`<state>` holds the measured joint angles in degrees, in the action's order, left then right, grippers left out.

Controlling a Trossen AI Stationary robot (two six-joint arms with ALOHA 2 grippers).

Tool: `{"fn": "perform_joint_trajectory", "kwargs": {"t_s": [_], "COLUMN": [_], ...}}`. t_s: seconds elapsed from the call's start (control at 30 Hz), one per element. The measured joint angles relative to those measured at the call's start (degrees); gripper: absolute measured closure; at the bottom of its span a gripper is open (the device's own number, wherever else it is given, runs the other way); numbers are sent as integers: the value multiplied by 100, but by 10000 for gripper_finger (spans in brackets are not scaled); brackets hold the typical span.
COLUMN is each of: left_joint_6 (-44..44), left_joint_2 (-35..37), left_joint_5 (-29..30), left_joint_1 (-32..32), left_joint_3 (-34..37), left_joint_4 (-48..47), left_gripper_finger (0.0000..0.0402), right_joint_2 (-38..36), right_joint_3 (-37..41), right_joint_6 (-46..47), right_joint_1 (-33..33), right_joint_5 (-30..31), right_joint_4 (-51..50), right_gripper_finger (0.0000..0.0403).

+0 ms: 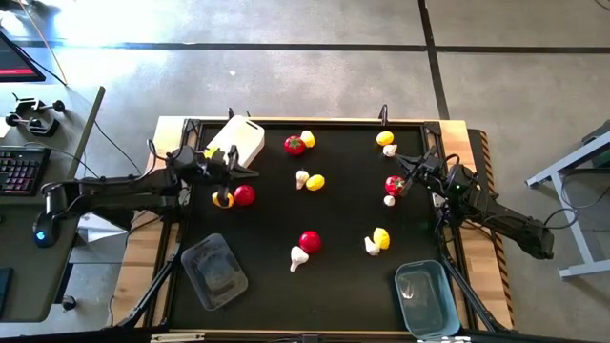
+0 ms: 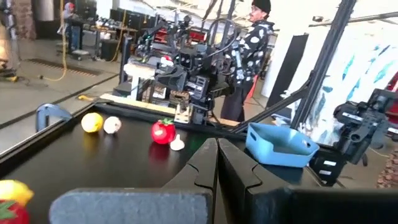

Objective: Sort produce into baskets
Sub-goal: Put the white garlic into the transparent bin

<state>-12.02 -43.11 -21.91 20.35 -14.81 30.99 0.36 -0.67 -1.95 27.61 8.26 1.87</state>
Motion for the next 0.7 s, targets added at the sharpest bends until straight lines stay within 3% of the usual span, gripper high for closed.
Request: {"fn": "perform_joint_trajectory", "kwargs": {"t_s": [0.47,0.7], "left_joint_6": [548,956], "left_joint_2": [-719,-1426], "left_joint_5": [-1,54], "left_joint_1": [-594,-950], "left_joint_3": [-13,-706], "left_joint_4": [1027,547], "left_gripper_finger": [360,328], "right_joint_2": [0,2], "right_joint_3": [-2,0], "right_joint_6": [1,-1], "right_joint_1": [0,0], "right_joint_5": [-1,-1], "right_joint_4": [0,0], "right_gripper_finger": [402,402]}}
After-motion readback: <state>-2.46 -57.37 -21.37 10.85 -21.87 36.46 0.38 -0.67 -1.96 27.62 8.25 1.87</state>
